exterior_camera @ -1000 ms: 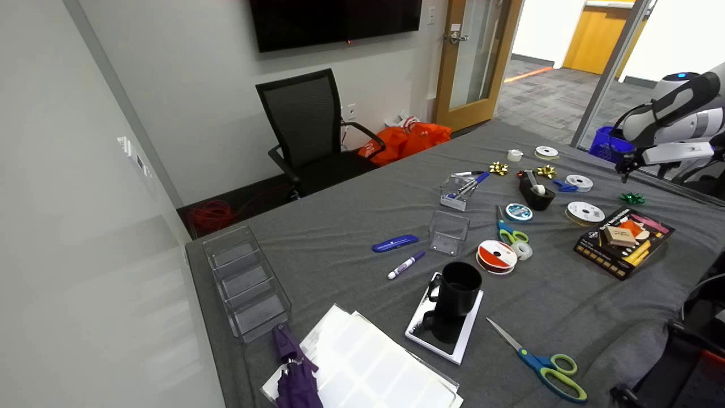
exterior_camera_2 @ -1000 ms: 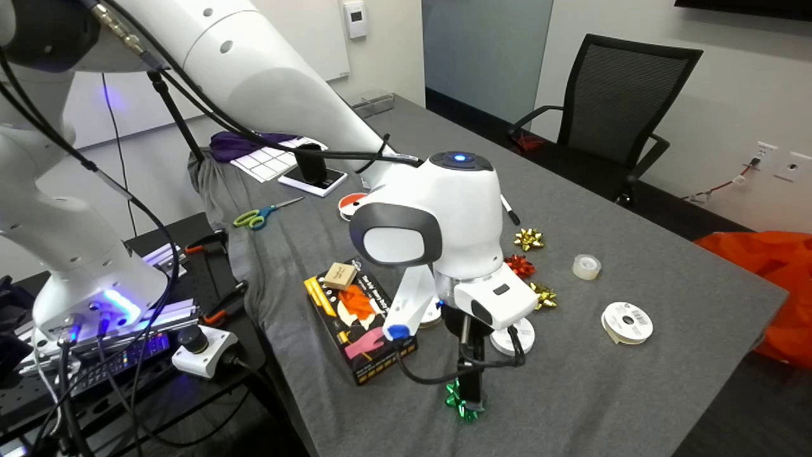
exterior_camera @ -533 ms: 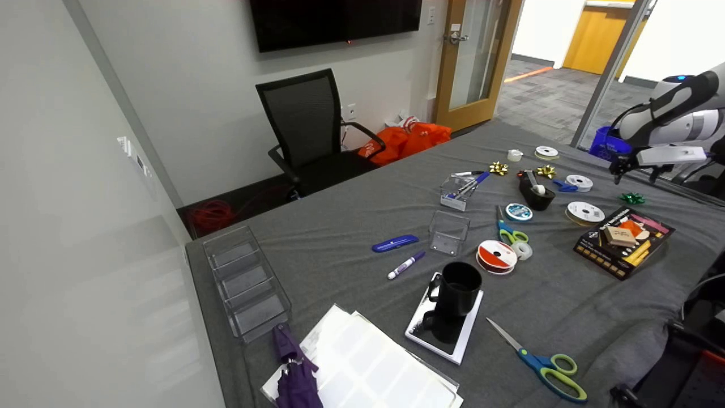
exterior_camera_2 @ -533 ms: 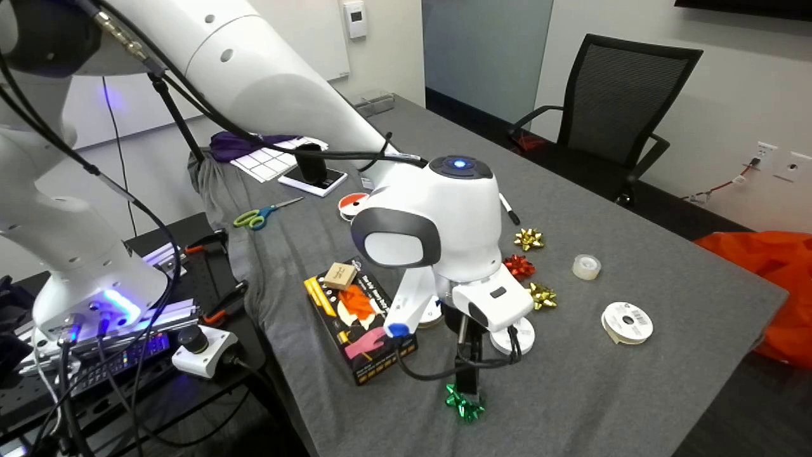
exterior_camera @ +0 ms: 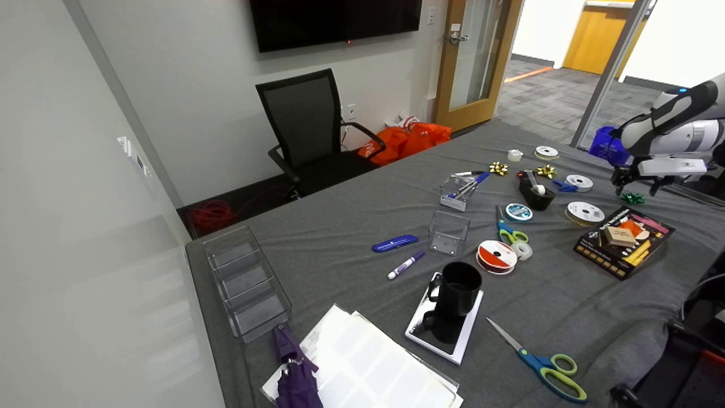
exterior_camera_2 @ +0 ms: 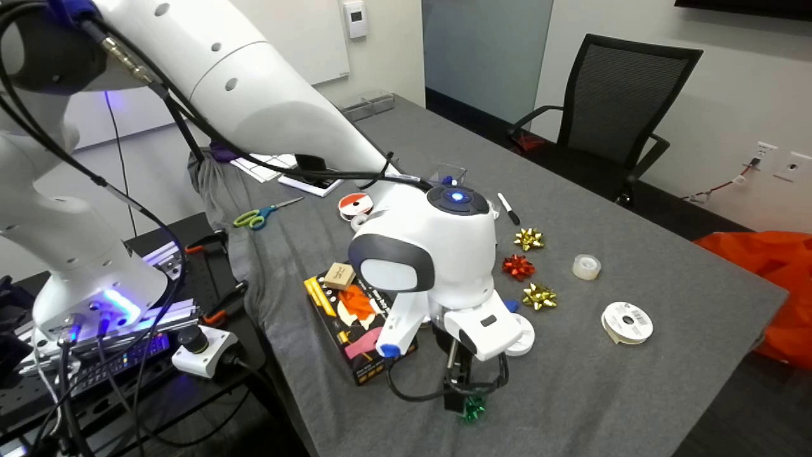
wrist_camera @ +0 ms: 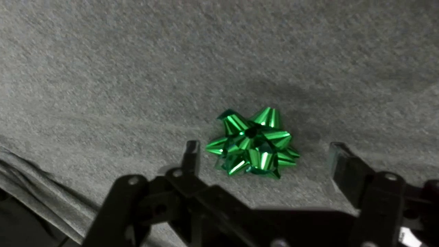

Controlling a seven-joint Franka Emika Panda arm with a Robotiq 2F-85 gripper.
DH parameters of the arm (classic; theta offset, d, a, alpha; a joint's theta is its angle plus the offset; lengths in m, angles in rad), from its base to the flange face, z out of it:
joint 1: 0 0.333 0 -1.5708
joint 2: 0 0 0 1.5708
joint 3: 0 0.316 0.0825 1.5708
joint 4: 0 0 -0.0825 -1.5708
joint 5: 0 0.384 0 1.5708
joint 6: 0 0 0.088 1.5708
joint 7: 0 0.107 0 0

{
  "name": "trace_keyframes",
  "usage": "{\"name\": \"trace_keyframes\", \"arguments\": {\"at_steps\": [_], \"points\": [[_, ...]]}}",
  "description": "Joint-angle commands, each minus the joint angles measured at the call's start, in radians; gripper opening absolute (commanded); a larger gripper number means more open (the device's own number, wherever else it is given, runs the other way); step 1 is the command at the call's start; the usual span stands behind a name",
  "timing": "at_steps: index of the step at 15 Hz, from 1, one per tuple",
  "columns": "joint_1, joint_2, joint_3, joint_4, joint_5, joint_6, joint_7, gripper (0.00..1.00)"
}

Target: Pick up the green gift bow and put it in the clear square container next to the red ribbon tape

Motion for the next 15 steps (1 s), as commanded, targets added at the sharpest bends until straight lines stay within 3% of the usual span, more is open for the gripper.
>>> {"name": "trace_keyframes", "arguments": {"at_steps": [1,8,11,15], "points": [[-0.027,0.017,0.020,0.003,0.014,0.019,-0.032,0.70],[-0.047,0.024,0.041,0.008,0.032,0.016,-0.035,0.19],[-0.051,0.020,0.045,0.008,0.034,0.008,-0.034,0.01],[-0.055,-0.009,0.048,0.005,0.038,-0.037,-0.036,0.00]]}}
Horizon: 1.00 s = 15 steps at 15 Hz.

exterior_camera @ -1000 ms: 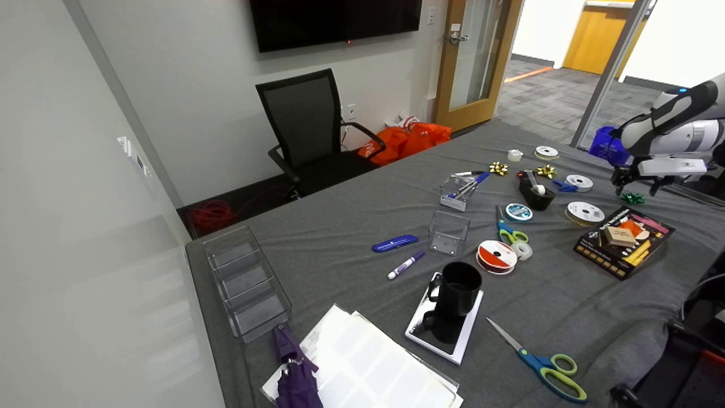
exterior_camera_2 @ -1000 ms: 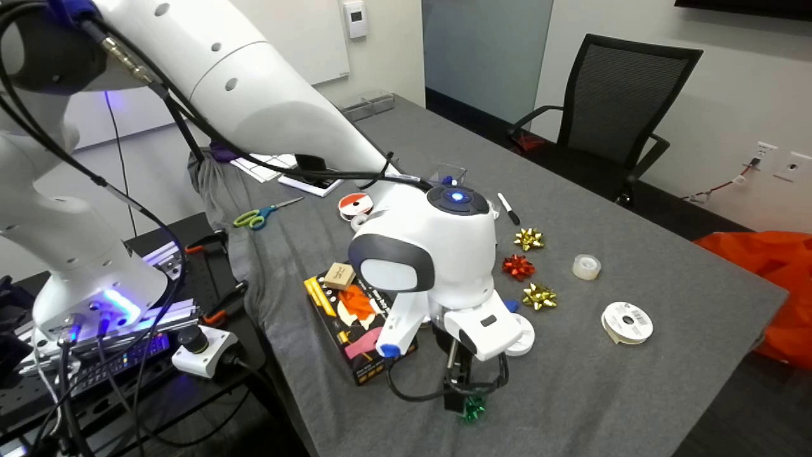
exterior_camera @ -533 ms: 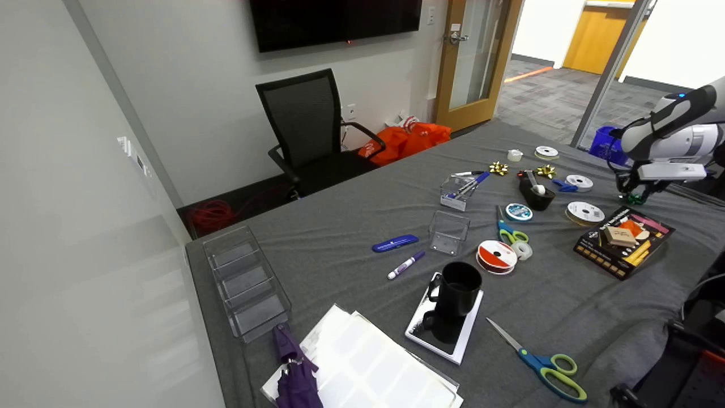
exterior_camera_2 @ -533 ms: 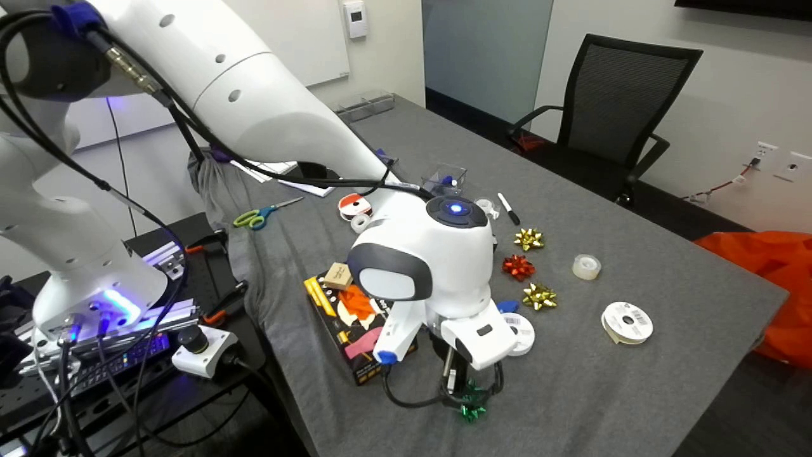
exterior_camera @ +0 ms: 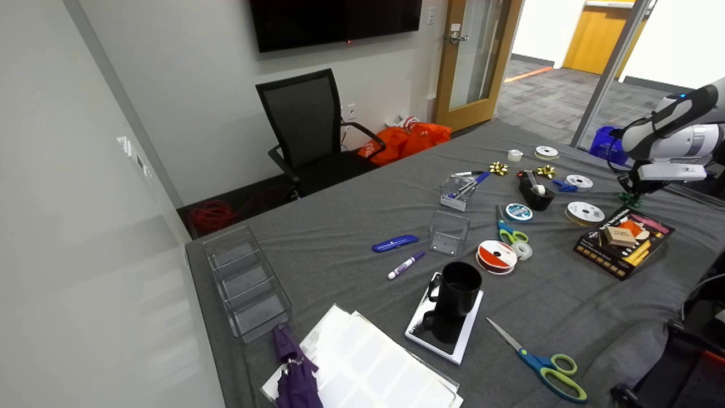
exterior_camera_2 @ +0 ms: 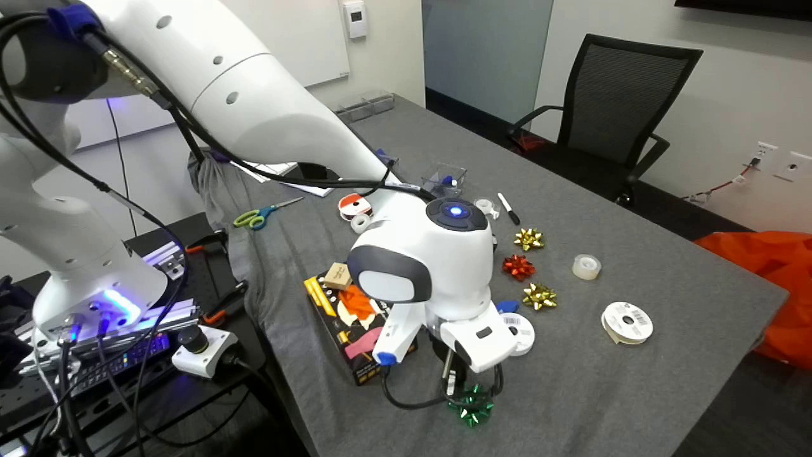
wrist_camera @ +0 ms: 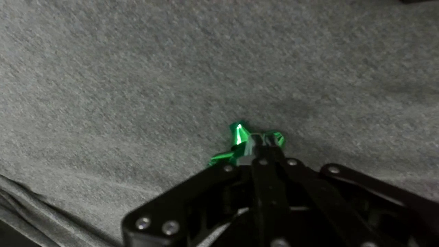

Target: Pick up the green gift bow and put it in the clear square container next to the red ribbon tape

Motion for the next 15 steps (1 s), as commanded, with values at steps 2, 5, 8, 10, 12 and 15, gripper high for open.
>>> {"name": "trace_keyframes", "arguments": {"at_steps": [2,5,8,10,12,15], "points": [[-0.030,-0.049,0.031,-0.003,0.036,-0.063,-0.039,0.00],[-0.026,-0.096,0.037,-0.010,0.059,-0.126,-0.032,0.00],[-0.010,-0.143,0.037,-0.017,0.079,-0.187,-0.014,0.00],[0.023,-0.187,0.029,-0.043,0.079,-0.215,0.023,0.00],[0.073,-0.229,0.016,-0.078,0.066,-0.227,0.073,0.00],[0.152,-0.287,0.010,-0.137,0.068,-0.237,0.153,0.00]]}}
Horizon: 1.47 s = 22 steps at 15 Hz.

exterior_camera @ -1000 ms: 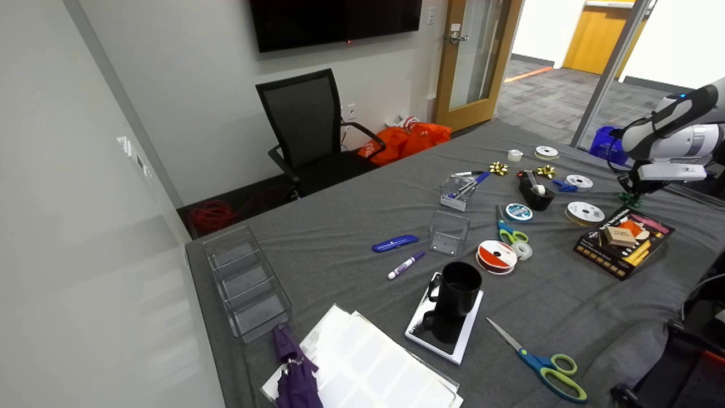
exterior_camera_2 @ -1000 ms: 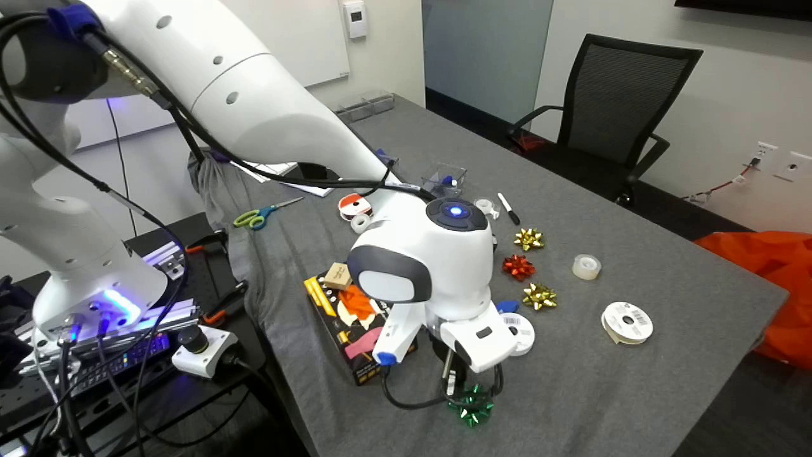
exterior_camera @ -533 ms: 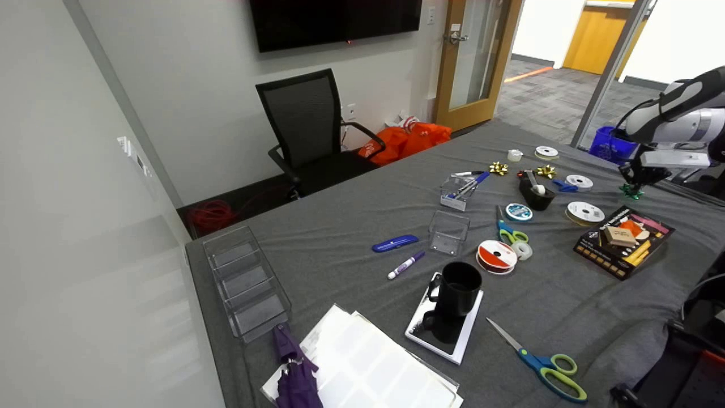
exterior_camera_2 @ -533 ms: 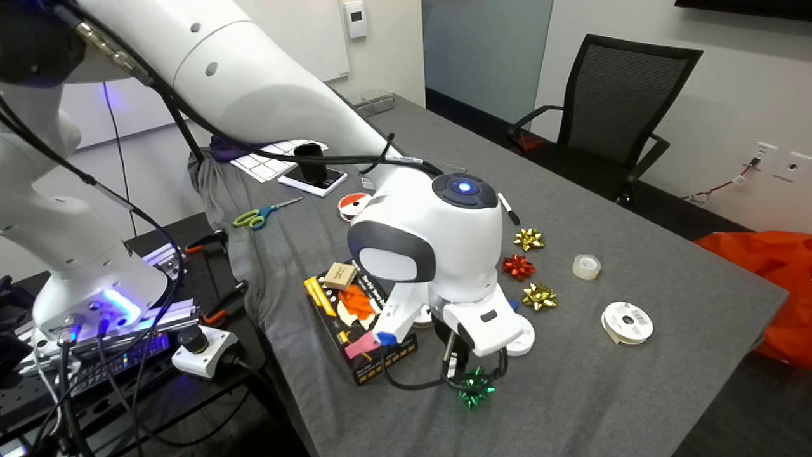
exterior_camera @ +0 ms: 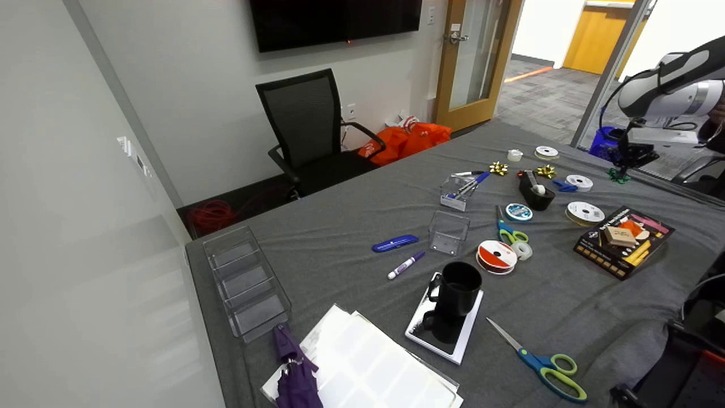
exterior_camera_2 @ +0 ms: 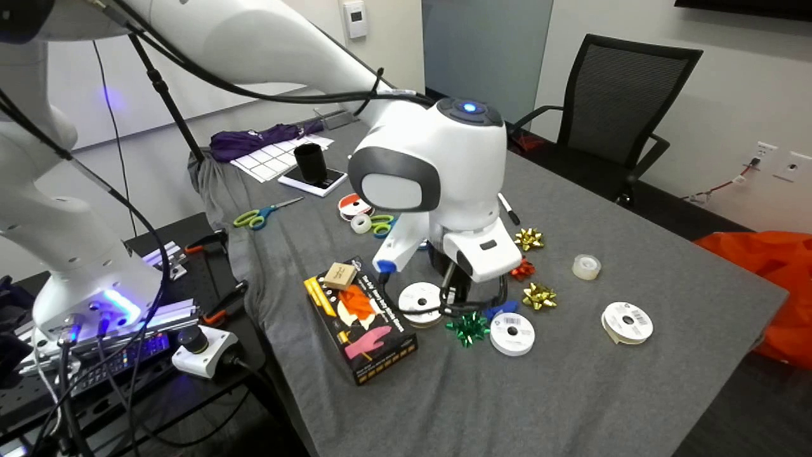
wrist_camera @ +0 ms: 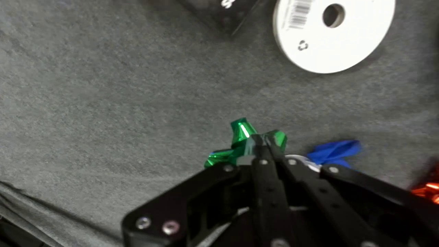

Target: Pick up the green gift bow and put it in the clear square container next to the red ribbon tape

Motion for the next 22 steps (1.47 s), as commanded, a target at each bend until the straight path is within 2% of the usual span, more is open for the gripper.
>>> {"name": "trace_keyframes", "arguments": {"at_steps": [1,2,4,8,13,18,22], "points": [[0.087,-0.092,-0.019,-0.107,0.001,-0.013,0.061,0.00],[0.064,-0.030,-0.016,-0.030,0.012,-0.008,0.039,0.01],[0.095,-0.051,-0.017,-0.056,0.010,-0.007,0.061,0.01],[0.096,-0.059,-0.028,-0.069,0.008,-0.008,0.063,0.00],[0.164,-0.108,-0.045,-0.114,-0.030,-0.006,0.125,0.00],[0.262,-0.142,-0.060,-0.144,-0.079,-0.001,0.243,0.00],[0.313,-0.190,-0.043,-0.214,-0.105,0.012,0.256,0.00]]}}
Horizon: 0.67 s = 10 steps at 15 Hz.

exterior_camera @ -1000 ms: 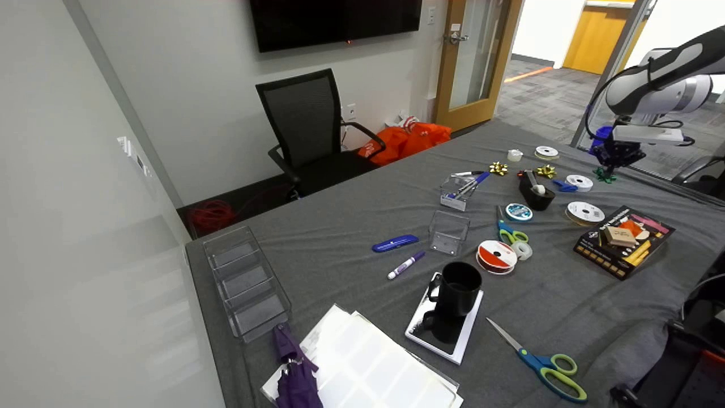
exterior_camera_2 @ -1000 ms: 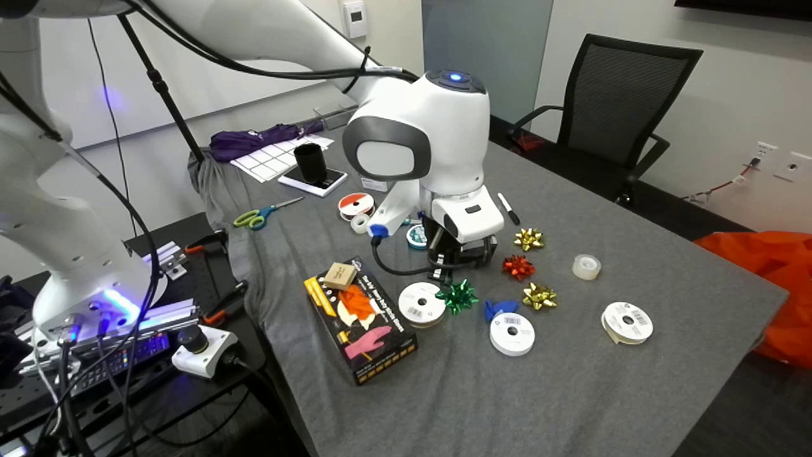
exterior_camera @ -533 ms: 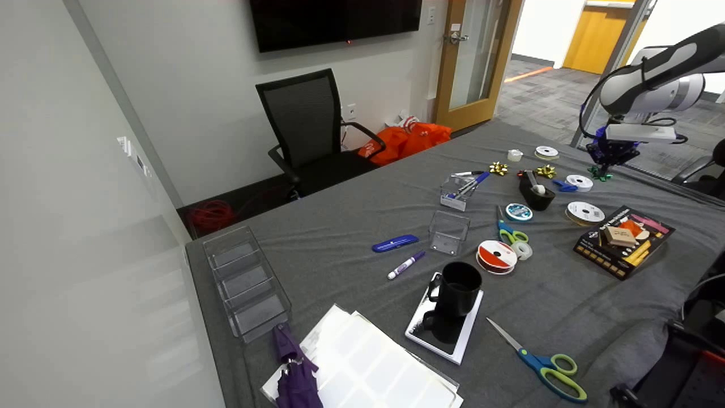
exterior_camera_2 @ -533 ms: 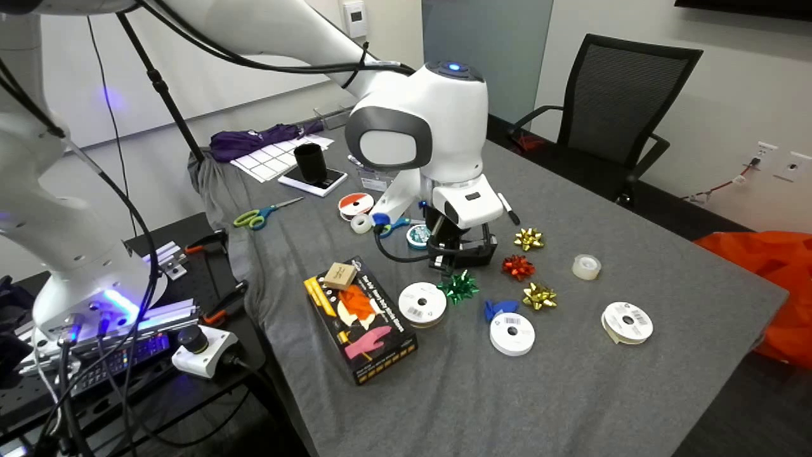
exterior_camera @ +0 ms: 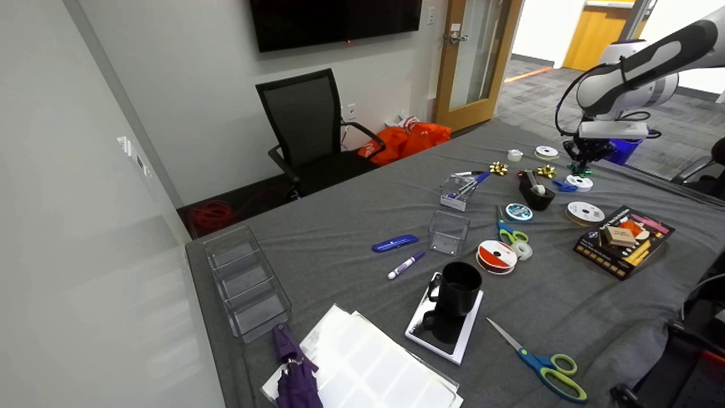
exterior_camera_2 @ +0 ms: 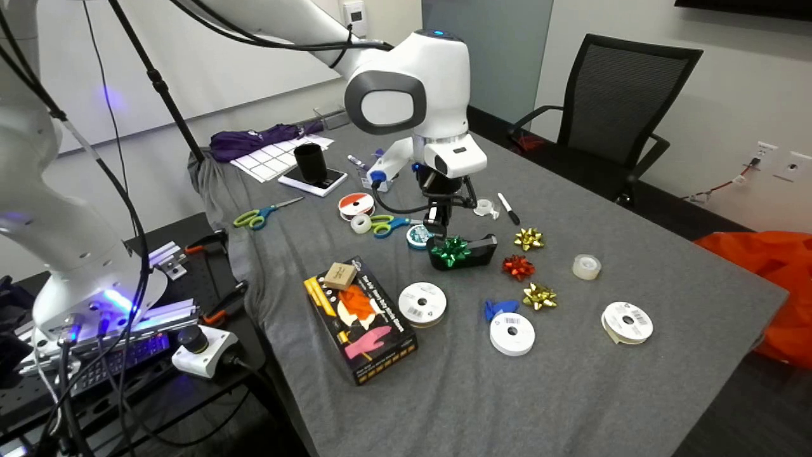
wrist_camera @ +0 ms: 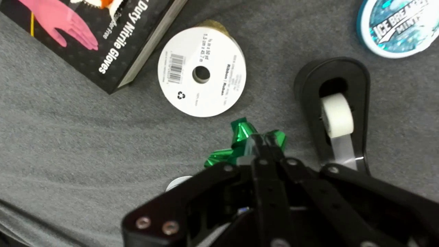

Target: Pick up the green gift bow and put it in the clear square container next to the red ribbon tape

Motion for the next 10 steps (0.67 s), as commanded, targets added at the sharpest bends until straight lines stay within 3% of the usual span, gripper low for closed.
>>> {"name": "trace_keyframes", "arguments": {"at_steps": [1,4,10], "points": [[0.052,-0.081,0.002,-0.116,-0.029,0.019,0.014,0.00],[0.101,-0.124,0.013,-0.167,-0.072,-0.001,0.004,0.00],[0.115,-0.253,0.081,-0.289,-0.032,0.028,-0.091,0.00]]}}
